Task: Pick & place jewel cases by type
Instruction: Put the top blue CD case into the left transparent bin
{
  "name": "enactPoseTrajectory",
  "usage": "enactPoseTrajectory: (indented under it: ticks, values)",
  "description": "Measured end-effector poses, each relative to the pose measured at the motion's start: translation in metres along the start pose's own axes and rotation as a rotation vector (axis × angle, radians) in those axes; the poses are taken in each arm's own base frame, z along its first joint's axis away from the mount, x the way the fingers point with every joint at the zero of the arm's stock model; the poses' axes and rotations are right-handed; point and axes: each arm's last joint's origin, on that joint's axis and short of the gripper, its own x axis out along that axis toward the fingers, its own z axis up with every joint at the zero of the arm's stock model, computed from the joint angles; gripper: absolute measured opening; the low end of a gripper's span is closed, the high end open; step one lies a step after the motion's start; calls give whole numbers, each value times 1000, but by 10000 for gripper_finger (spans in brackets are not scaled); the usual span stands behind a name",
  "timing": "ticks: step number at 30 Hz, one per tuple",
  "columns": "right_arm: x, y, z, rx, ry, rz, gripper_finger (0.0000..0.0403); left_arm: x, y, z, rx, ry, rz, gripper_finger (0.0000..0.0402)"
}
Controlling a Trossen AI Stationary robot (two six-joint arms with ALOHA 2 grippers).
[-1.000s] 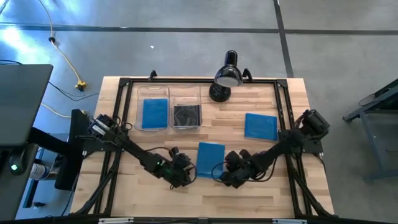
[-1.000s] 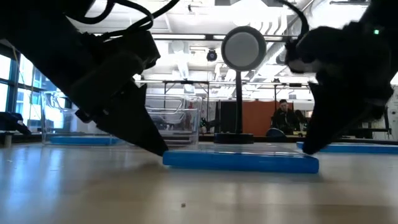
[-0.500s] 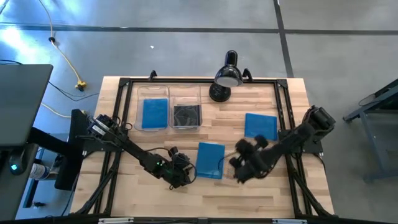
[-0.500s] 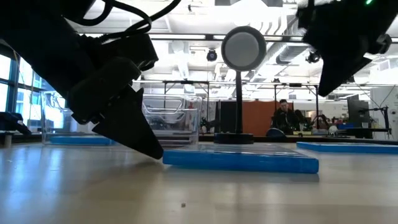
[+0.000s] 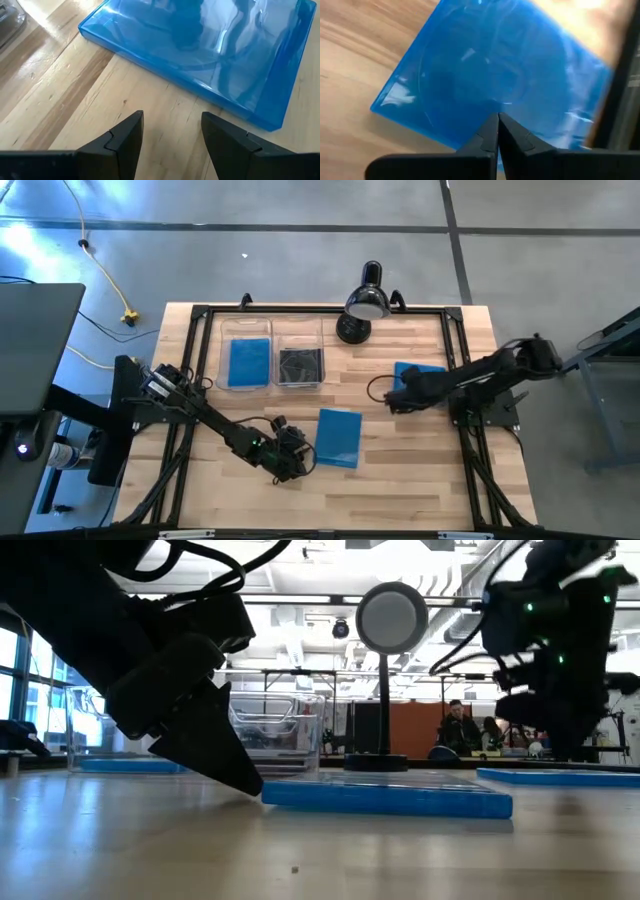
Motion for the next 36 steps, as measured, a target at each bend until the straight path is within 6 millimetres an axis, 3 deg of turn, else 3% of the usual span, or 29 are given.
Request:
enactPoseTrajectory:
  ticks: [4, 8, 29, 32, 36]
  values:
    - [19, -3, -7, 48, -6, 90, 0, 0, 0, 0, 7, -3, 3, 197]
    - [24, 0, -17, 34, -41, 138, 0, 0, 0, 0, 7, -8, 9, 197]
    - [-25, 53, -43, -36, -167, 652, 0, 0, 1, 0, 10, -10, 17, 197]
    - [-26, 52, -43, -78, -219, 611, 0, 0, 0, 1, 7, -22, 8, 197]
    - [-28, 37, -38, -90, -267, 388, 0, -4, -7, 13, 36, -57, -8, 197]
